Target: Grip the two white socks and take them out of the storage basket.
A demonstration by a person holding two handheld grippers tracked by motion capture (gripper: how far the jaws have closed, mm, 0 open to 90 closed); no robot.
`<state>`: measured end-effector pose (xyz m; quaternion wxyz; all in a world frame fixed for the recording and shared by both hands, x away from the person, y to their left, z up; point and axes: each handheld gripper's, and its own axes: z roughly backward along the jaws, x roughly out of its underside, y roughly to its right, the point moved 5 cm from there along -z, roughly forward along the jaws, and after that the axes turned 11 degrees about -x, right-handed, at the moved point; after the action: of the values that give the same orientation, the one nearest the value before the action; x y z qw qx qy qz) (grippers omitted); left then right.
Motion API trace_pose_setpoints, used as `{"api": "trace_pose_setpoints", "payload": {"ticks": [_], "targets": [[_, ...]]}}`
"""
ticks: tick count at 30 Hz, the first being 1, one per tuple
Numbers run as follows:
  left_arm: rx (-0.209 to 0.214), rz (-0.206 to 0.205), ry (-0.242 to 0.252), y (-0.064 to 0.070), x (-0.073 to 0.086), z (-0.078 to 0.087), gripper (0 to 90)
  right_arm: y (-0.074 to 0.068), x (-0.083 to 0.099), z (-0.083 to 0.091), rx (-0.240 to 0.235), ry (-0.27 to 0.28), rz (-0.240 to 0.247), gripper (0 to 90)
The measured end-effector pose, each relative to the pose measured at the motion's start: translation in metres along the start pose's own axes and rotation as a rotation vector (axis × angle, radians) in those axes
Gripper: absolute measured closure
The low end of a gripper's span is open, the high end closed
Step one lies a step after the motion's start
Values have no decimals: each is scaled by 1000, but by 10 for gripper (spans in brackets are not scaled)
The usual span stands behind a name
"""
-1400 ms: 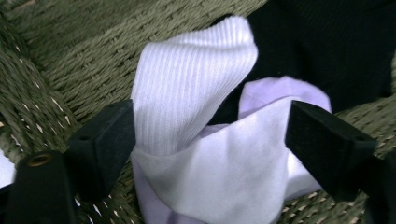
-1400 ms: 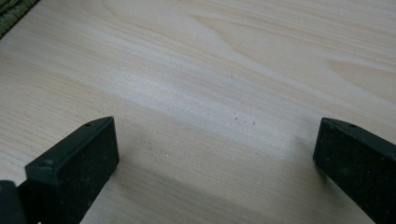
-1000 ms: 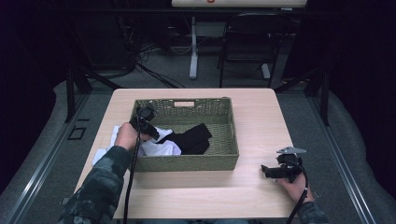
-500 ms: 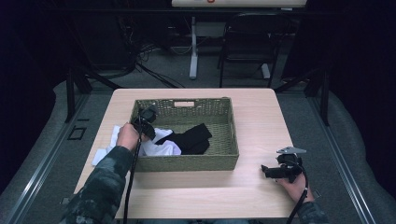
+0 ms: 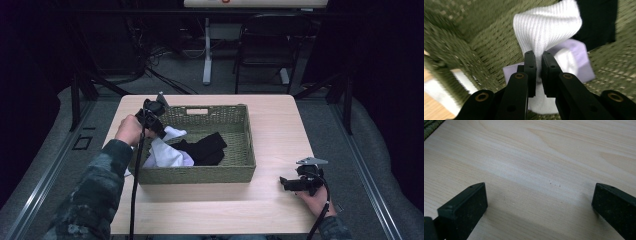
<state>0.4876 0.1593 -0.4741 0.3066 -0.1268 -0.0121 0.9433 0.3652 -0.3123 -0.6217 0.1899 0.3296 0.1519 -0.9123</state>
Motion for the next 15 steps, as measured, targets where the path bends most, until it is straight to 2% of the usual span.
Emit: {"api": "trace_pose_setpoints", "payload": {"ticks": [1,6,15], "targets": [[-10,-16,-4,-1,-3,8,836,0,0,0,0,0,-1,0],[-21,-32,6,-3,-10,30,836,0,0,0,0,3,2,0],[-39,-75,-7,1,-23,57,836,0,0,0,3,4,0,0]]}}
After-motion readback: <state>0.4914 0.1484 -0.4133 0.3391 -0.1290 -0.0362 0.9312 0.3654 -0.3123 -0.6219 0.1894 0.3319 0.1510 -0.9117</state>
